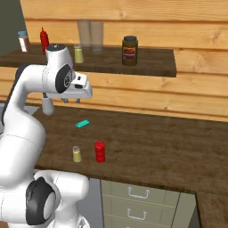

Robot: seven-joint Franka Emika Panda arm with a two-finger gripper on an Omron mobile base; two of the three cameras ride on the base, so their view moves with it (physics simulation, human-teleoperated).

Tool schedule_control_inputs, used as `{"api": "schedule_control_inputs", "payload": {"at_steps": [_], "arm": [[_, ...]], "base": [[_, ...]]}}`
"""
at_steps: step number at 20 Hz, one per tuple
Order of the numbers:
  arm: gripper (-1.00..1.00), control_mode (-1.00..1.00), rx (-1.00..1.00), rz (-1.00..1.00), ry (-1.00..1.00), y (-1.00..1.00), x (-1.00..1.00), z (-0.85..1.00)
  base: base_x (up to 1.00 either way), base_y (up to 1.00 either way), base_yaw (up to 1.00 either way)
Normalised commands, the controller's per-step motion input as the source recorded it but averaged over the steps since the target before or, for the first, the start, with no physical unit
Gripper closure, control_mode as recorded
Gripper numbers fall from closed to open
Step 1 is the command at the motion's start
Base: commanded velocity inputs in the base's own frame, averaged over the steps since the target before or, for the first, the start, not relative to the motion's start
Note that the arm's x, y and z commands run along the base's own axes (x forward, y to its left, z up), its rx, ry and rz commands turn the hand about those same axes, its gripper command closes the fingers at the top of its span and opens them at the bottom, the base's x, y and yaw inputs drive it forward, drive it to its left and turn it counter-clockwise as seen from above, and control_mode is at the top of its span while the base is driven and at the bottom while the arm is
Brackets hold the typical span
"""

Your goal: Put the shaker and condiment bottle from the counter next to their counterparts in the cabinet.

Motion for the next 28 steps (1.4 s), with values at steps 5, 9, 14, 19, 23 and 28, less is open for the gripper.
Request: {"api": "schedule_control_inputs", "payload": {"at_steps": [5,9,14,19,23,28], "arm": [[-1.00,-1.00,0.00,0.10,0.01,-0.30,-0.06,-0.25],[-1.00,-1.00,0.14,0.29,0.00,-0.58,-0.31,-0.02],[-1.00,-1.00,0.07,0.33,-0.01,-0.65,-0.52,-0.29],[-1.00,-1.00,0.29,0.39,-0.08,-0.52,-0.39,-0.25],[-1.00,-1.00,0.20,0.38,-0.06,-0.46,-0.32,-0.41],[-1.00,-1.00,0.07,0.29,-0.04,-0.46,-0.11,-0.70]], "base": [[0.00,0.00,0.00],[0.00,0.00,0.00],[0.00,0.00,0.00],[0.00,0.00,0.00],[0.00,0.00,0.00],[0.00,0.00,0.00]]}}
